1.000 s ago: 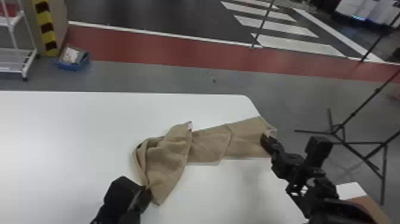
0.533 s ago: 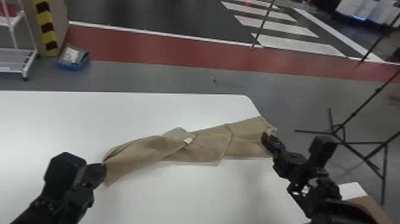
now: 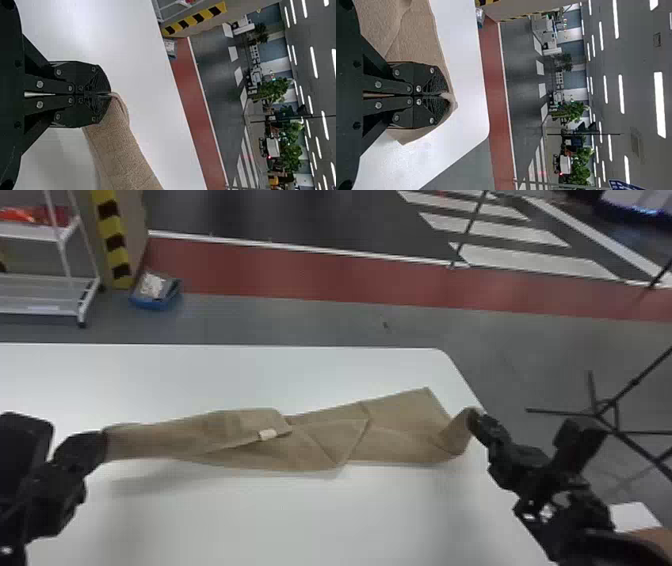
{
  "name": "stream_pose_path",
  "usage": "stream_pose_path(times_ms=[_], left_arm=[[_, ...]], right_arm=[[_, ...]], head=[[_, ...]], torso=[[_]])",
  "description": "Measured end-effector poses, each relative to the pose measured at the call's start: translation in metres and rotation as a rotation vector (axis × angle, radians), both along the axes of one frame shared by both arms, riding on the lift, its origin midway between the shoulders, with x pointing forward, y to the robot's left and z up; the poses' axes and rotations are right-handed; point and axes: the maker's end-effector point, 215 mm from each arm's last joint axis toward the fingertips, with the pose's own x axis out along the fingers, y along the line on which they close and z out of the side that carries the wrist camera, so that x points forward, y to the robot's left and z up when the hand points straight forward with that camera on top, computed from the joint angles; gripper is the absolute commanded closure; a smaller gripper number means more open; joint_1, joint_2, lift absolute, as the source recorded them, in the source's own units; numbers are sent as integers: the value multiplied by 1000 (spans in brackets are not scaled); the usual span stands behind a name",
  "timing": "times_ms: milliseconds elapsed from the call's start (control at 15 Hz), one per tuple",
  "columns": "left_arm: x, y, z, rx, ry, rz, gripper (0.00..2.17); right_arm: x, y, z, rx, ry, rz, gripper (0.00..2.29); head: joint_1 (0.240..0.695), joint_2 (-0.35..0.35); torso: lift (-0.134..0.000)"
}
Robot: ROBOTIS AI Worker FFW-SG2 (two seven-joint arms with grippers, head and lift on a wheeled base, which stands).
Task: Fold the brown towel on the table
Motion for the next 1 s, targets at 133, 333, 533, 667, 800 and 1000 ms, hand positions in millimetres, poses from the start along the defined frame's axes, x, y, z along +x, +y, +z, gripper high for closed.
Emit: stream_pose_path(times_ms=[133,333,533,667,800,1000], left_arm=[[3,27,1,39,-8,54,1666],[4,61,0,94,-20,150,-1],[-2,60,7,106,-37,163,26],[-8,45,28,97,-91,155,33],[-10,15,54,71,-174,127,33],[-9,-46,64,19,-221,41,46]], right_arm=[[-1,1,0,4,-1,2,1565],[2,13,0,18,-3,21,1565],[3,19,-1,22,-3,31,1565],[3,17,0,22,-5,28,1568],[2,14,1,20,-6,23,1565],[1,12,1,19,-6,19,1565]], head=[[695,-205],[695,-148],[695,-138],[695,-155],[695,-185],[695,-263]], torso=[[-110],[-110],[-110],[-110],[-110],[-110]])
